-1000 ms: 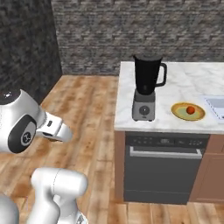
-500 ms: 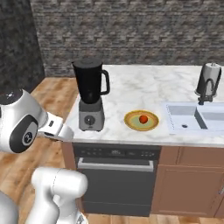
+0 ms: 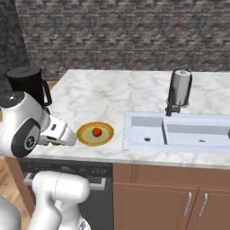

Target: Pick the two apples from the fridge and place them on the plate next to the blender to make a fruit smoothie.

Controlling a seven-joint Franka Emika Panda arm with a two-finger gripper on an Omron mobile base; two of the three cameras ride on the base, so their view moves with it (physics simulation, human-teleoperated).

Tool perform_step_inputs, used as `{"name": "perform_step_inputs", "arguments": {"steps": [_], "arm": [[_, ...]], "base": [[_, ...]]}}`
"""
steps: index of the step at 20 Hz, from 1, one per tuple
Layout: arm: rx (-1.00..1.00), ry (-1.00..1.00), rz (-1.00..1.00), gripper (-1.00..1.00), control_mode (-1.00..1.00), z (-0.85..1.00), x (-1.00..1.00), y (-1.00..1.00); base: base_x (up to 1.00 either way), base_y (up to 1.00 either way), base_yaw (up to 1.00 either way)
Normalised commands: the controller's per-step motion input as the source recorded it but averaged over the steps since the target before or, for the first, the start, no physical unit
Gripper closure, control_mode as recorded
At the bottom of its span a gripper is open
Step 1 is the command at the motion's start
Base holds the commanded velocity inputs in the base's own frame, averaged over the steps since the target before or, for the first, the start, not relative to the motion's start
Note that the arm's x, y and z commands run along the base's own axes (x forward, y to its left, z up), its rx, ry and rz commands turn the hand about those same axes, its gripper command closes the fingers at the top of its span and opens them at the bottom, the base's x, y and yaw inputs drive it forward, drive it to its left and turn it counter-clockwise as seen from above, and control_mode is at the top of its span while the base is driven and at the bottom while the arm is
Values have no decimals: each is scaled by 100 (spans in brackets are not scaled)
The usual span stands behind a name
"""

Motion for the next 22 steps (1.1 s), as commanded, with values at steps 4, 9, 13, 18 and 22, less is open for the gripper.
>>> {"name": "perform_step_inputs", "arguments": {"steps": [4,9,13,18,22], "arm": [[9,4,10,100,-100,-20,49,0],[13,19,22,100,-100,-67,100,0],[2,24,16,100,-100,-85,98,0],[0,8,4,100,-100,-42,51,1],[-1,5,0,100,-100,-34,35,10]], "base": [[40,-3,9],[0,0,0],[0,0,0],[0,0,0],[0,0,0]]}}
